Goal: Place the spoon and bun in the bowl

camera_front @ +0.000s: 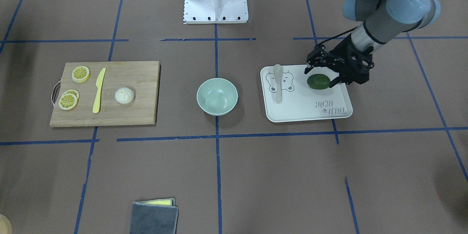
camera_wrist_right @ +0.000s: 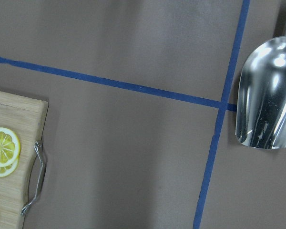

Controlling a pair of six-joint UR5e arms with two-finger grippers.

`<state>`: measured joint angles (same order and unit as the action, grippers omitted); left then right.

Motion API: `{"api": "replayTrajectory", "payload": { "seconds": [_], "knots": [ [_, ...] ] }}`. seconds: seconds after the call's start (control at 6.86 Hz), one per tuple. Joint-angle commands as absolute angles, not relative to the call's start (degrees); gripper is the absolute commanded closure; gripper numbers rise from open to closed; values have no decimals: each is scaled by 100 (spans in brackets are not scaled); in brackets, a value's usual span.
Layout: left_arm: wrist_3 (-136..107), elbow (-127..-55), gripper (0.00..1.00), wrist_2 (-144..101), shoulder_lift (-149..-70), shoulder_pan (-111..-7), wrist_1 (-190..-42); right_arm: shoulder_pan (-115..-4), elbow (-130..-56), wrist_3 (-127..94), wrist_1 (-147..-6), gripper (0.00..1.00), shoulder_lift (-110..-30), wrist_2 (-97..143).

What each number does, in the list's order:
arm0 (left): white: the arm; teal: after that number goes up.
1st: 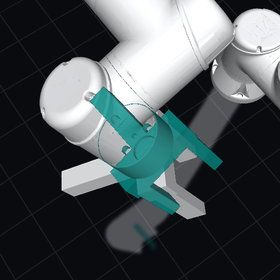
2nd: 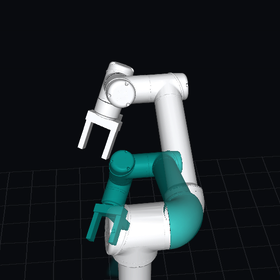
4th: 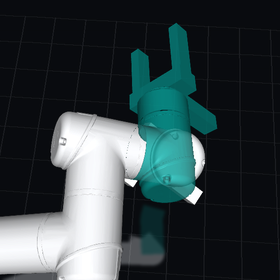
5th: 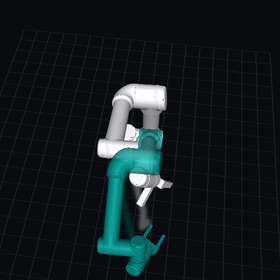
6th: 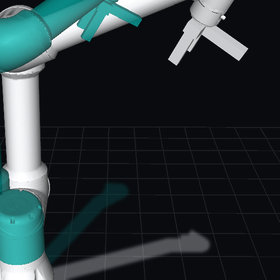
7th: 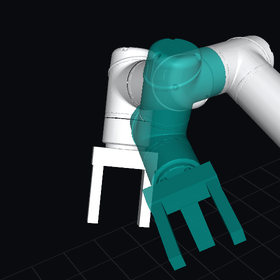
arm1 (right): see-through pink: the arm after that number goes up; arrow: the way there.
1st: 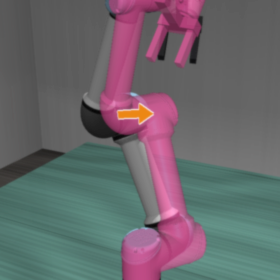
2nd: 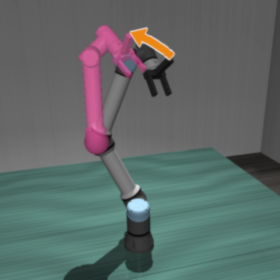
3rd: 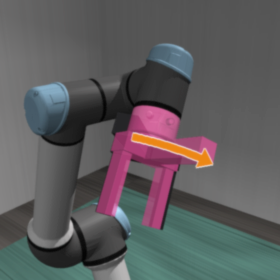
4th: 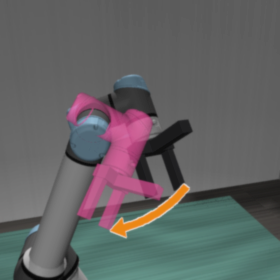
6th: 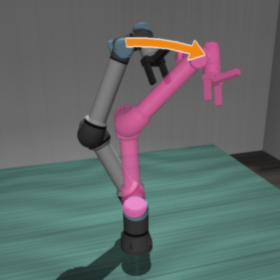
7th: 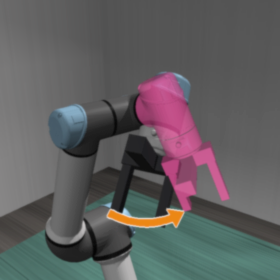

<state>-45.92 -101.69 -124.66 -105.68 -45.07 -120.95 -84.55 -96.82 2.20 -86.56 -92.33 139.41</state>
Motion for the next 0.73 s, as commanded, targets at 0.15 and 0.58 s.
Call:
{"api": "replayTrajectory", "payload": {
  "seconds": [0.15, 0.58],
  "knots": [
    [-4781, -9574, 2, -11200, -11337, -3780, -11154, -8446, -9589, 211, -8561, 0, -9237, 13957],
    [-4790, -9387, 6, -11092, -11452, -3446, -11136, -8446, -9484, 211, -8561, 0, -9237, 13983]
  ]
}}
